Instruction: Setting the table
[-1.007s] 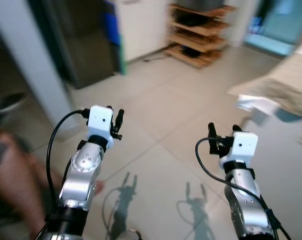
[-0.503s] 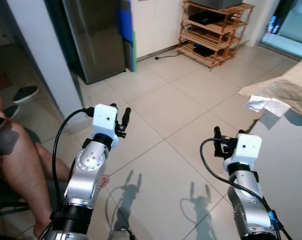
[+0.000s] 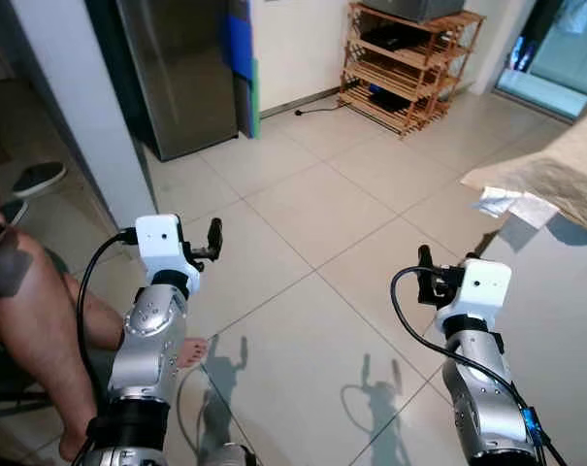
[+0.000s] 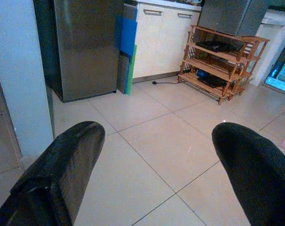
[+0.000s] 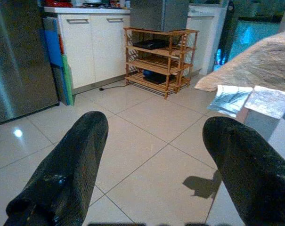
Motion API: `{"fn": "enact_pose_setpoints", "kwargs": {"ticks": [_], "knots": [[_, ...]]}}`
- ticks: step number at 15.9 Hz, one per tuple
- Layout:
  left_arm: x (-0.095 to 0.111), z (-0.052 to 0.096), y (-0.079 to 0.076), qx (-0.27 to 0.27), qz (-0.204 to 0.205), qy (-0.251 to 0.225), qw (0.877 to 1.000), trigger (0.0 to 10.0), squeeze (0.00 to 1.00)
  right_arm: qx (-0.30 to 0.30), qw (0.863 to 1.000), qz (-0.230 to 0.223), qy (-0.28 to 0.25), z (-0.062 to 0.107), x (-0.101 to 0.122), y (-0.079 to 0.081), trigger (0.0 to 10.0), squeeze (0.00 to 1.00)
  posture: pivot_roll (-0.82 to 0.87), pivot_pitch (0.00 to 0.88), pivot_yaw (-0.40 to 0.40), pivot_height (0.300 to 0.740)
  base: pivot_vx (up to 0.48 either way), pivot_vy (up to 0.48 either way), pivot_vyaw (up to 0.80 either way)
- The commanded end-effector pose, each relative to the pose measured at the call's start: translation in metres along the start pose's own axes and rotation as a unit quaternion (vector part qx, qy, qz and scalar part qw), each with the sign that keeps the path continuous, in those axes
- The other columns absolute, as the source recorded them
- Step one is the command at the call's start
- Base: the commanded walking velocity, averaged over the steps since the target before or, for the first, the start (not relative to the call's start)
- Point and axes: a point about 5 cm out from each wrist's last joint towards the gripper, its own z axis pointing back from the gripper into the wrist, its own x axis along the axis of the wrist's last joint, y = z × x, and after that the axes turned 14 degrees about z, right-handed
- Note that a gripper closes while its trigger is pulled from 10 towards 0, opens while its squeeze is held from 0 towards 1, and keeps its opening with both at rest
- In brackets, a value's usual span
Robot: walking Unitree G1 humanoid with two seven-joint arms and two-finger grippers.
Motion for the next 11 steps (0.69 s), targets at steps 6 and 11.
{"fn": "enact_pose_setpoints", "kwargs": {"ticks": [6,11], "knots": [[0.0,-0.0024,-0.0159,-0.048,-0.048,0.002,0.998,10.0,1.0,0.006,1.0,0.001,-0.01,-0.0067,0.006,-0.0014,10.0,0.0,0.05,0.0,-0.032,0.74,0.0,0.0,0.0],[0.0,-0.0023,-0.0163,-0.05,-0.044,0.002,0.998,10.0,0.55,0.013,1.0,0.01,-0.007,-0.0067,0.0053,-0.0003,10.0,0.0,0.05,0.0,-0.032,0.74,0.0,0.0,0.0]]}}
